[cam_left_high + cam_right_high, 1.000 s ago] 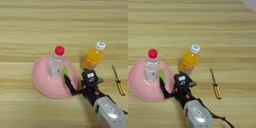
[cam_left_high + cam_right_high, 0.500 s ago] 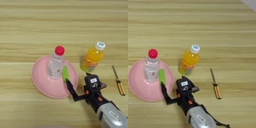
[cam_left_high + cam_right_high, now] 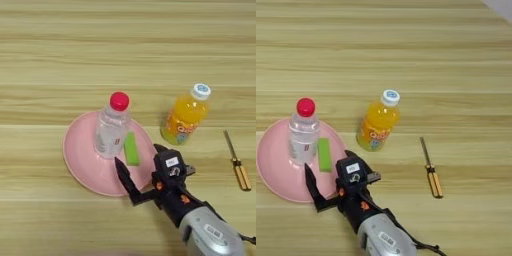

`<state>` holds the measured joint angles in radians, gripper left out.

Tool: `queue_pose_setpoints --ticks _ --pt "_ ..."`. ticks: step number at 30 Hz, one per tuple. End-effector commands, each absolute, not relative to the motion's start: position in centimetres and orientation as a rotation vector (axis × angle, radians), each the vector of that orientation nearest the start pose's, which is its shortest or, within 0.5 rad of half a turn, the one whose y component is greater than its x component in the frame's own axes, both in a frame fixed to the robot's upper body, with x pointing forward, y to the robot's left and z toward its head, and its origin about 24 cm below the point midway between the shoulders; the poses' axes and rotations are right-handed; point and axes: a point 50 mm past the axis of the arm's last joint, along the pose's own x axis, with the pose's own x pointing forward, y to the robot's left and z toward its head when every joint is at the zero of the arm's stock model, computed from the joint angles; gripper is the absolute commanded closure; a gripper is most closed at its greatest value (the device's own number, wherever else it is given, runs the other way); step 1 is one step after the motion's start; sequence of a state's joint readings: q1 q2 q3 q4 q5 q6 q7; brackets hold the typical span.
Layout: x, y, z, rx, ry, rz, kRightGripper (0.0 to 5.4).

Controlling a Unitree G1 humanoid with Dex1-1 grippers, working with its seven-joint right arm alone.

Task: Move the objects on the table

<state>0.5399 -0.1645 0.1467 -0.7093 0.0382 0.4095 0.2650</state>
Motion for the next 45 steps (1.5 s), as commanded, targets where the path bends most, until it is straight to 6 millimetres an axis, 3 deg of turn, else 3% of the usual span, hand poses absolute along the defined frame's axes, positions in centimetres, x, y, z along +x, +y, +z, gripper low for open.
queue_pose_setpoints --ticks 1,17,45 --pt "14.9 -13.6 8.0 -0.059 0.139 0.343 0.03" --pt "16.6 -12.2 8.4 -0.065 0.091 0.375 0.03" --pt "18.7 -11.7 8.2 -0.022 0.052 0.396 0.03"
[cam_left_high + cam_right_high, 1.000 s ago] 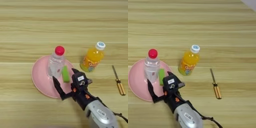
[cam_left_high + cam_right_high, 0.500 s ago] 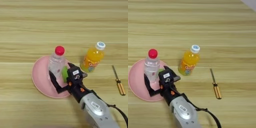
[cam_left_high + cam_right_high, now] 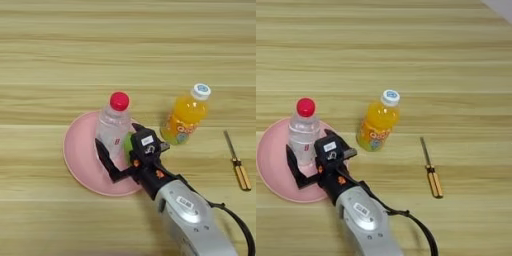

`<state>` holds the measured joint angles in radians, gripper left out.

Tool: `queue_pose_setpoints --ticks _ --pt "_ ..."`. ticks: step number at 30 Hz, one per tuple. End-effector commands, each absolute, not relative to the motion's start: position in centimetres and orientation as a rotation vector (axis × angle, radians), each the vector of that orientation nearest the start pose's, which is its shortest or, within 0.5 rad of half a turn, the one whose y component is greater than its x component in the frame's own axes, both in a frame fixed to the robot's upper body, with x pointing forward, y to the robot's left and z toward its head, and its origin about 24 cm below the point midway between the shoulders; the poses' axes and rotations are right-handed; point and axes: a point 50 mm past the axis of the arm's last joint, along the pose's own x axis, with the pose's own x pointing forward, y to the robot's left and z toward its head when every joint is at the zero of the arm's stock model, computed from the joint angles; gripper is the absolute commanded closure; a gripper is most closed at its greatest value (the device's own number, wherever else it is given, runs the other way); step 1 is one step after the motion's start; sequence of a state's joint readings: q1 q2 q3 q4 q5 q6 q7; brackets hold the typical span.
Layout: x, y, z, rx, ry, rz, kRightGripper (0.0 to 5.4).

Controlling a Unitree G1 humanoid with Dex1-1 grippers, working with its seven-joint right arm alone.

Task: Move the objects on the table

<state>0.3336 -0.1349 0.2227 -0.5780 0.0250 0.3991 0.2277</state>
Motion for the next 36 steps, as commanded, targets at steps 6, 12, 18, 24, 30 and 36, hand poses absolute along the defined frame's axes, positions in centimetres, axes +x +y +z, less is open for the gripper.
queue_pose_setpoints --ticks 6,12,18,24,30,36 --pt "19.1 -11.5 7.6 0.037 0.040 0.407 0.03" --pt "19.2 -11.3 7.4 0.047 0.017 0.421 0.03" --pt "19.5 -11.3 7.0 0.047 0.012 0.417 0.03" --pt "19.8 -11.1 6.9 0.052 0.006 0.422 0.03" --pt "19.8 -10.9 7.0 0.058 0.001 0.432 0.03" --pt "19.9 -10.8 7.0 0.061 -0.002 0.435 0.03"
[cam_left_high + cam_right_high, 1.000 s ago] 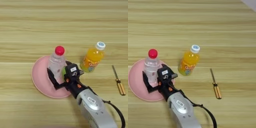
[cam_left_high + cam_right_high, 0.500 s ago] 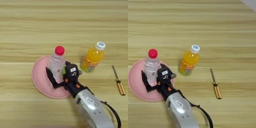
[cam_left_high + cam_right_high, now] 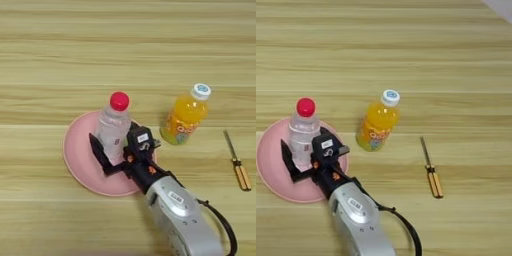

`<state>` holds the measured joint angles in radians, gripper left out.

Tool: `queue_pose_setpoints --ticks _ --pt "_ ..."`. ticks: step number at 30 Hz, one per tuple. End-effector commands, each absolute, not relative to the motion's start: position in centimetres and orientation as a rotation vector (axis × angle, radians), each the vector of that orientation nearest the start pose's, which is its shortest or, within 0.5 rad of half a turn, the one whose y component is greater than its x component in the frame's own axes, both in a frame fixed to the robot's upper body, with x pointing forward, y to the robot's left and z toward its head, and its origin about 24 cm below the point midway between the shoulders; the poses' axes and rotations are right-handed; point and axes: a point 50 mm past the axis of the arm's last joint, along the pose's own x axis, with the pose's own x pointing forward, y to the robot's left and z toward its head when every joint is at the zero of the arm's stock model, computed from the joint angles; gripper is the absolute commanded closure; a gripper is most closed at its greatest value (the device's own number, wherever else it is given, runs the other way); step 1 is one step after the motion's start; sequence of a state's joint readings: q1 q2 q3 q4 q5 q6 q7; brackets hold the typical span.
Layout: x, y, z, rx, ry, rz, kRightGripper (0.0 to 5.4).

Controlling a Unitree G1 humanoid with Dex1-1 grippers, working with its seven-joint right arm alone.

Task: Move the objects on the table

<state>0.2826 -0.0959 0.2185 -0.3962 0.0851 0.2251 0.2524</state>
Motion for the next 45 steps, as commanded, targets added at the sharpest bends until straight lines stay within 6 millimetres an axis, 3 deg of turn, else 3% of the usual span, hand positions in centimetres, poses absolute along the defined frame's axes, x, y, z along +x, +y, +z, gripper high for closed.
queue_pose_setpoints --ticks 1,5,23,45 --pt "19.9 -10.7 7.0 0.062 -0.003 0.435 0.03" --pt "19.9 -10.7 7.0 0.067 -0.006 0.436 0.03" --pt "20.0 -10.7 6.9 0.082 -0.024 0.439 1.95" --pt "19.2 -10.9 9.4 0.063 -0.095 0.426 2.25"
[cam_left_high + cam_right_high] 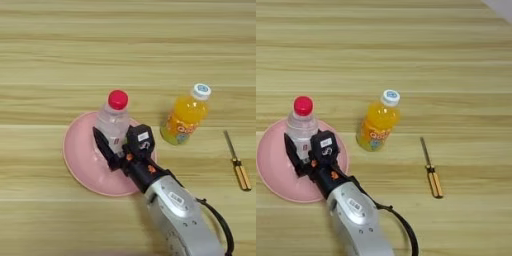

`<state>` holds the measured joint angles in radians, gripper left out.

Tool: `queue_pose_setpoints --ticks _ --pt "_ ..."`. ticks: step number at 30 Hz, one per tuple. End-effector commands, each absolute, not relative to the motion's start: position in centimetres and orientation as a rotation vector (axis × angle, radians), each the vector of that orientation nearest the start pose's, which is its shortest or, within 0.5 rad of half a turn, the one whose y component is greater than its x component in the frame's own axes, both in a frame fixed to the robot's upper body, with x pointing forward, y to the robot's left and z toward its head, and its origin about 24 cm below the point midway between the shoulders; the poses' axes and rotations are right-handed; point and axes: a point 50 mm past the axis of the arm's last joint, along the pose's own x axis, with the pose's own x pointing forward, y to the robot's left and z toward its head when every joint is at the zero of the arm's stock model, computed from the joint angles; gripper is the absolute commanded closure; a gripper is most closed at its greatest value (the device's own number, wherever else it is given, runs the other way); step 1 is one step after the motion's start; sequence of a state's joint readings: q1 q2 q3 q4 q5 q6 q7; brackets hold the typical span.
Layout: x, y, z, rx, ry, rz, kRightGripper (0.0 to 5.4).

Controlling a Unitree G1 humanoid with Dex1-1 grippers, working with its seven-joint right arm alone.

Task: Move the objects on the table

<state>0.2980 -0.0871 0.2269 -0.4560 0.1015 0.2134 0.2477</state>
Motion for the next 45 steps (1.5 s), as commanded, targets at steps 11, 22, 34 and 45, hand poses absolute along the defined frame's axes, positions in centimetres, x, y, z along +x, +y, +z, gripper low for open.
queue_pose_setpoints --ticks 11,22,34,45 --pt "17.8 -12.8 11.2 0.018 -0.116 0.367 2.25" --pt "15.8 -16.8 11.3 -0.028 -0.075 0.232 2.26" --pt "14.9 -21.1 10.2 -0.064 -0.017 0.084 2.27" --pt "15.1 -24.9 8.1 -0.100 0.042 -0.026 2.28"
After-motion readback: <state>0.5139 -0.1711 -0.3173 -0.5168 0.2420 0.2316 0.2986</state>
